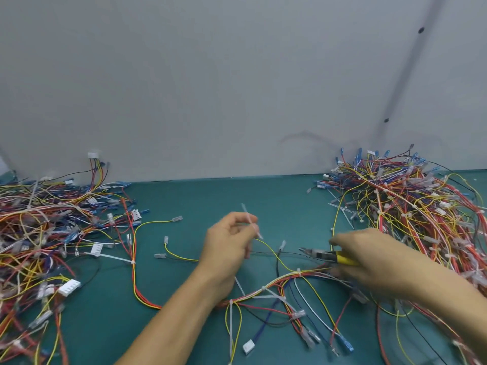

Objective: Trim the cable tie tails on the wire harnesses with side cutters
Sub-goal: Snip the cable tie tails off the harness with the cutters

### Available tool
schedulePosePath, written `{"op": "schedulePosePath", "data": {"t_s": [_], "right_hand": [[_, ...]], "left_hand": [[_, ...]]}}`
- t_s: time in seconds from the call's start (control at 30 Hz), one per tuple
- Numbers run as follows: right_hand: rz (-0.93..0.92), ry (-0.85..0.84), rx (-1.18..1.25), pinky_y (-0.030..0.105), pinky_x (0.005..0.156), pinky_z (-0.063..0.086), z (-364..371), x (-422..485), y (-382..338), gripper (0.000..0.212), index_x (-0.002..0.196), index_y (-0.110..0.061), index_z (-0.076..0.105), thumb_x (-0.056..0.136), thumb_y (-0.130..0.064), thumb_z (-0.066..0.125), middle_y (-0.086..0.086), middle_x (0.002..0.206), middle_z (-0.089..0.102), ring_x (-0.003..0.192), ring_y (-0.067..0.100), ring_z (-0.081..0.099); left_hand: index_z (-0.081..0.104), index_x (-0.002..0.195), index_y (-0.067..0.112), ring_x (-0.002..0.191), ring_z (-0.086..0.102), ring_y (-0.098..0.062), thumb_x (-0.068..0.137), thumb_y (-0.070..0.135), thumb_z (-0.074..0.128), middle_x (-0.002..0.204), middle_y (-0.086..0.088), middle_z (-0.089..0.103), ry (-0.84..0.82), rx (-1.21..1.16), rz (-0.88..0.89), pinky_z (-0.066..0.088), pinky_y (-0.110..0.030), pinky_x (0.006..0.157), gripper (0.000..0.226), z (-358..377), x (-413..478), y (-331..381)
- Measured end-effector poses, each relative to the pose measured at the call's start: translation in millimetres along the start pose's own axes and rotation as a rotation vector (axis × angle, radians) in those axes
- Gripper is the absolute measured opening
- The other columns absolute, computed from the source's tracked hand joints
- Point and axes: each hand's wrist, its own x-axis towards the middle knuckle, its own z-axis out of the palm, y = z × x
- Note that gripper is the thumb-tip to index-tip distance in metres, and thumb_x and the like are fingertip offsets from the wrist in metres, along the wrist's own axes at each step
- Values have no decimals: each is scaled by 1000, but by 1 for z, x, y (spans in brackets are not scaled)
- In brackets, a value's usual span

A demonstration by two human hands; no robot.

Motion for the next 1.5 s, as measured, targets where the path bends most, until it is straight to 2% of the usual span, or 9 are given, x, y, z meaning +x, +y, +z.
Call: {"op": "schedulePosePath", "data": {"t_s": [0.2, 0.33, 0.43, 0.53, 0.63, 0.8, 0.9, 1.23, 1.5], "right_hand": [[-34, 131, 124, 28, 70, 38, -18, -2, -24, 27, 89, -29, 51, 88, -56, 54, -7, 85, 59, 79, 14, 47], [-62, 56, 203, 34, 72, 42, -17, 18, -60, 37, 79, -29, 43, 86, -64, 52, -6, 81, 53, 86, 20, 53], [-14, 53, 299, 35, 72, 42, -14, 37, -83, 35, 79, -30, 42, 88, -63, 49, -8, 81, 47, 83, 22, 49], [43, 21, 386, 36, 80, 42, -12, 51, -95, 31, 106, -24, 48, 84, -45, 55, -1, 95, 49, 95, 26, 51], [51, -46, 443, 38, 88, 41, -10, 55, -94, 46, 115, -21, 41, 76, -38, 58, -1, 99, 43, 101, 26, 47], [66, -49, 508, 32, 81, 38, -1, 56, -83, 56, 123, -24, 35, 73, -34, 60, -7, 98, 42, 98, 21, 46], [57, -13, 522, 30, 73, 36, 4, 58, -82, 40, 108, -27, 40, 73, -33, 59, -9, 92, 42, 88, 18, 46], [-64, 144, 248, 39, 81, 49, 4, 62, -86, 25, 104, -21, 56, 81, -28, 54, -4, 102, 58, 100, 23, 53], [-123, 147, 117, 38, 81, 50, 2, 58, -93, 31, 112, -27, 60, 81, -27, 53, -3, 104, 51, 103, 26, 54]], "left_hand": [[54, 76, 6, 58, 63, -19, 90, -10, 42, 64, -6, 60, 118, -159, -97, 53, -28, 54, 24, -65, 1, 18], [53, 80, 5, 48, 44, -13, 80, -11, 43, 66, -7, 52, 91, -115, -157, 38, -25, 46, 19, -72, 0, 8], [62, 83, 12, 53, 41, -4, 65, 0, 63, 72, 1, 52, 13, 315, 48, 36, -20, 55, 22, -78, -3, 1], [70, 102, 22, 82, 50, 5, 75, 7, 72, 96, 11, 56, -155, 972, 411, 33, -3, 79, 31, -81, -3, -9], [68, 118, 24, 101, 52, -3, 86, 17, 68, 114, 8, 52, -290, 1093, 479, 28, -2, 90, 32, -79, 1, -15], [72, 104, 22, 97, 52, -4, 90, 24, 65, 109, 9, 50, -385, 1104, 491, 32, -5, 87, 16, -81, 8, -18], [64, 89, 18, 88, 50, -2, 91, 20, 63, 97, 11, 49, -379, 1071, 489, 35, -10, 82, 3, -81, 8, -18], [58, 81, 26, 75, 57, 0, 90, 13, 63, 73, 10, 64, -147, 804, 276, 39, -9, 69, 17, -84, 12, -16], [61, 81, 17, 54, 47, 5, 94, 6, 55, 61, 18, 60, -180, 639, 232, 34, -9, 57, 18, -87, 13, -11]]}}
